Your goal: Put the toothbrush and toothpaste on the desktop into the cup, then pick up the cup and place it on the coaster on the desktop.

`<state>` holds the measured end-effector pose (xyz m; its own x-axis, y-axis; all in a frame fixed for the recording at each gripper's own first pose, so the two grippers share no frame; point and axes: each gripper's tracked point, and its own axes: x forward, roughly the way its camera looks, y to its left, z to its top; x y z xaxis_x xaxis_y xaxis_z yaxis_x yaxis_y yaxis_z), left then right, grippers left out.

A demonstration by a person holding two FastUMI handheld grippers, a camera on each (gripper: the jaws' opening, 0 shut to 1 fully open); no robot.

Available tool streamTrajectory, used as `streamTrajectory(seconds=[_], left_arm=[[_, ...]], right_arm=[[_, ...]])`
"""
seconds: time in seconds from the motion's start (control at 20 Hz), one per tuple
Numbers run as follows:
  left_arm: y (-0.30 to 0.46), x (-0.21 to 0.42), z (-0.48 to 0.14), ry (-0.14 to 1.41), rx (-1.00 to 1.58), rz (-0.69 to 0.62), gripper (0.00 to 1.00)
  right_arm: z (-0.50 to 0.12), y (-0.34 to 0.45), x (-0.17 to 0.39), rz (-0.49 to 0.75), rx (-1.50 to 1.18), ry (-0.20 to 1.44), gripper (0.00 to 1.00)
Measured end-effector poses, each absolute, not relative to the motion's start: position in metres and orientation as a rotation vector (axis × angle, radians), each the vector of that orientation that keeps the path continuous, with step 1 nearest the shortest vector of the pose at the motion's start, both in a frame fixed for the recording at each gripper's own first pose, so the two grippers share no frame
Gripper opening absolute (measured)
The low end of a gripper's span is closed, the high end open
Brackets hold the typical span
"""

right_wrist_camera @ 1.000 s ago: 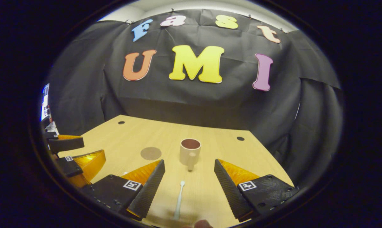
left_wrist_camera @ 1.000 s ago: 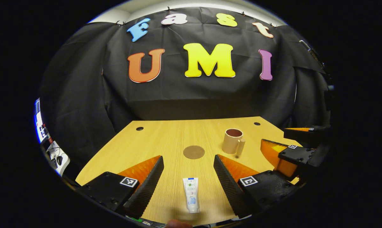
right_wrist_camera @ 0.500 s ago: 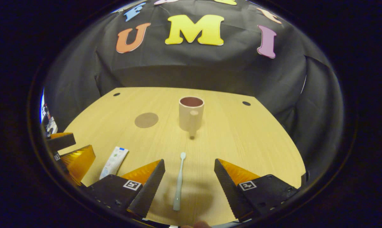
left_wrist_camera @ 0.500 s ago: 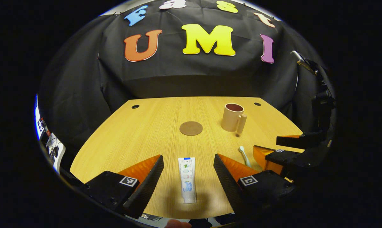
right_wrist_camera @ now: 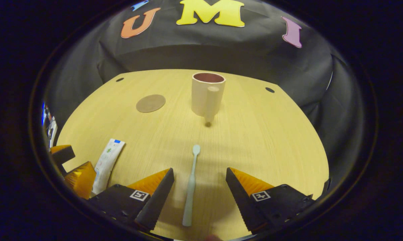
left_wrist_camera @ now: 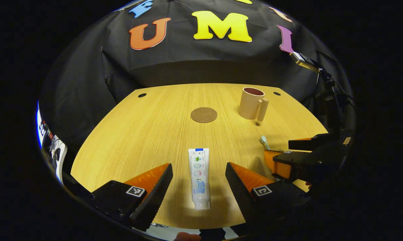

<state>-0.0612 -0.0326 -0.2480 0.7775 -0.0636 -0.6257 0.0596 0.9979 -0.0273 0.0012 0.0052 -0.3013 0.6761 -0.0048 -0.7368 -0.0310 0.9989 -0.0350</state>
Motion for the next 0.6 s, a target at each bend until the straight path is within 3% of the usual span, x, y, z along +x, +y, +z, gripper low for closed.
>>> streamTrajectory(seconds=[0.15, 0.25, 0.4, 0.5, 0.6], left_arm=[[-0.029, -0.061, -0.253, 0.693, -0.002, -0.063, 1.0], [-0.027, -0.06, -0.256, 0.704, -0.002, -0.06, 1.0], [-0.027, -0.059, -0.259, 0.716, 0.002, -0.061, 1.0], [-0.028, -0.058, -0.262, 0.721, 0.003, -0.064, 1.0], [-0.03, -0.058, -0.265, 0.73, -0.002, -0.066, 1.0]], right_arm=[[-0.313, 0.006, 0.005, 0.011, -0.026, 0.867, 0.98], [-0.316, 0.009, 0.008, 0.019, -0.006, 0.883, 0.9], [-0.32, 0.014, 0.015, 0.036, 0.012, 0.893, 0.69], [-0.321, 0.017, 0.019, 0.047, 0.008, 0.889, 0.64], [-0.321, 0.022, 0.021, 0.062, 0.017, 0.889, 0.41]])
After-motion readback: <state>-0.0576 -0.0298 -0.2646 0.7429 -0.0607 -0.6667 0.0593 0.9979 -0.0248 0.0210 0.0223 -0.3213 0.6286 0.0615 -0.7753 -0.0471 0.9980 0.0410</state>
